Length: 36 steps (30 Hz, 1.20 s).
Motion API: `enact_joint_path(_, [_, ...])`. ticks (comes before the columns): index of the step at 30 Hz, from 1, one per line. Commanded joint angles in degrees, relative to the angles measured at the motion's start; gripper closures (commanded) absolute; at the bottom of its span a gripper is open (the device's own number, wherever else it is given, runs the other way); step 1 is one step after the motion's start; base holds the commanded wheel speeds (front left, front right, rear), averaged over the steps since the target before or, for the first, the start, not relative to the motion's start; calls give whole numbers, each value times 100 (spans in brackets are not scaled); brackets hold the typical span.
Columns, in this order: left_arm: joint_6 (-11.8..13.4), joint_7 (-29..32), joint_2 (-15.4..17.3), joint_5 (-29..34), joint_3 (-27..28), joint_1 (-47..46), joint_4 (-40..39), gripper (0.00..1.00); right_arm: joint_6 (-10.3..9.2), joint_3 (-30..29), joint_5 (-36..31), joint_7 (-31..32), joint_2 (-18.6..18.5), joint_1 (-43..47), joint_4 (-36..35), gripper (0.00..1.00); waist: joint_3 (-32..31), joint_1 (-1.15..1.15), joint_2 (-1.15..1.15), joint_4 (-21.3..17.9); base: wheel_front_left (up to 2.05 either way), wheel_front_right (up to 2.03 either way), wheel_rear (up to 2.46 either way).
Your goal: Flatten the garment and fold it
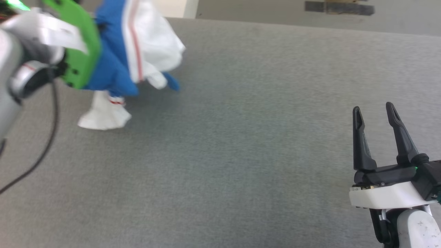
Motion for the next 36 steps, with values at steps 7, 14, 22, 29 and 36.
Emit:
enact_joint_path(7, [-1,-479,-767,-250,-806,-296,-324,100,-10,45,188,-29,-5,-7,23,0,-205,1,0,-1058,0,0,0])
enact_joint_path(14, [-1,-1165,-1587,-331,-1510,-99,130,100,-10,-34,314,-29,-5,-75,-6,0,-26,1,0,-1730,0,0,0])
enact_joint_path(22, [-1,-1686,-2431,-326,-1764,858,741,100,-10,-84,462,-29,-5,-145,-70,0,268,1,0,-2079,0,0,0])
enact_joint_path(29, [-1,-1361,-2936,59,-1772,1839,771,100,-10,-114,516,-29,-5,-199,-88,0,421,1,0,-2075,0,0,0])
enact_joint_path(36, [-1,-1521,-3025,447,-1773,2164,826,0,-10,-146,414,-29,-5,-184,-28,0,250,1,0,-1856,0,0,0])
